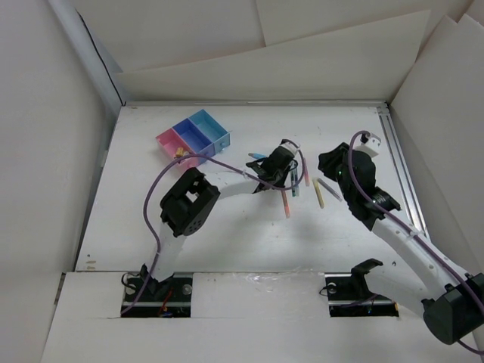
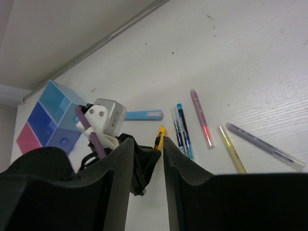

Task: Sort the stationery into containers
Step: Pick up the pen from the center of the board, then place the pen in the storage box.

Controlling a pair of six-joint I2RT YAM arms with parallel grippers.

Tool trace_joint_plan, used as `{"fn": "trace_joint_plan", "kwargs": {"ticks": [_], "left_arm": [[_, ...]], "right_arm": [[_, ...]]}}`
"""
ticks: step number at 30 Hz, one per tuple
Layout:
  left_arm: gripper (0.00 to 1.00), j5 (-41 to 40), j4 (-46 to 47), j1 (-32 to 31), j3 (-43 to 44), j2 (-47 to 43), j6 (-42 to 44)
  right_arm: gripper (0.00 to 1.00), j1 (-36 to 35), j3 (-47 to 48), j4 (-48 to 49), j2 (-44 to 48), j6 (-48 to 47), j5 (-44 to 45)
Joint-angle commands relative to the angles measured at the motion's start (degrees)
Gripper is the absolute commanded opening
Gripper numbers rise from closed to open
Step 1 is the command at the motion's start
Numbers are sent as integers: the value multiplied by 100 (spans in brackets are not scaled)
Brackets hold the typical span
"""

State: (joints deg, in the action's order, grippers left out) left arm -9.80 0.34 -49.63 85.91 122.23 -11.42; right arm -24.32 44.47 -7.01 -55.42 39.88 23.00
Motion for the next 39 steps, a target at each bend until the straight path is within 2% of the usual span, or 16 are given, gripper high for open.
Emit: {"fn": "trace_joint_plan", "kwargs": {"ticks": [1, 8, 11, 15, 16, 20, 26, 30, 32, 39], "left_arm": [[0, -57, 142, -3, -197, -1015, -158], [0, -56, 274, -3, -496, -1816, -439], [0, -223, 203, 347, -566, -2010, -834], [0, -75, 502, 1164, -1031, -2484, -1739], [0, 126, 589, 1627, -1128, -2564, -2132], [0, 347, 994, 2676, -1568, -2810, -2890], [0, 295, 1091, 3703, -1673, -2697, -3454], [0, 391, 1092, 3995, -1376, -2337, -3586], [0, 322, 758, 3996, -1130, -2152, -3586], [0, -74, 678, 3996, -989, -1800, -3578]], "right_arm": [[37, 41, -8, 235, 110, 2, -33], [37, 41, -8, 235, 163, 2, -86], [37, 94, -8, 235, 163, 2, -164], [38, 94, -8, 235, 163, -50, -217], [38, 94, -8, 235, 163, -50, -217], [38, 94, -8, 235, 110, -50, -323], [38, 41, 44, 235, 57, -103, -376], [39, 41, 44, 296, 57, -103, -455], [39, 41, 44, 296, -3, -103, -455], [41, -12, 44, 296, -66, -156, -393]]}}
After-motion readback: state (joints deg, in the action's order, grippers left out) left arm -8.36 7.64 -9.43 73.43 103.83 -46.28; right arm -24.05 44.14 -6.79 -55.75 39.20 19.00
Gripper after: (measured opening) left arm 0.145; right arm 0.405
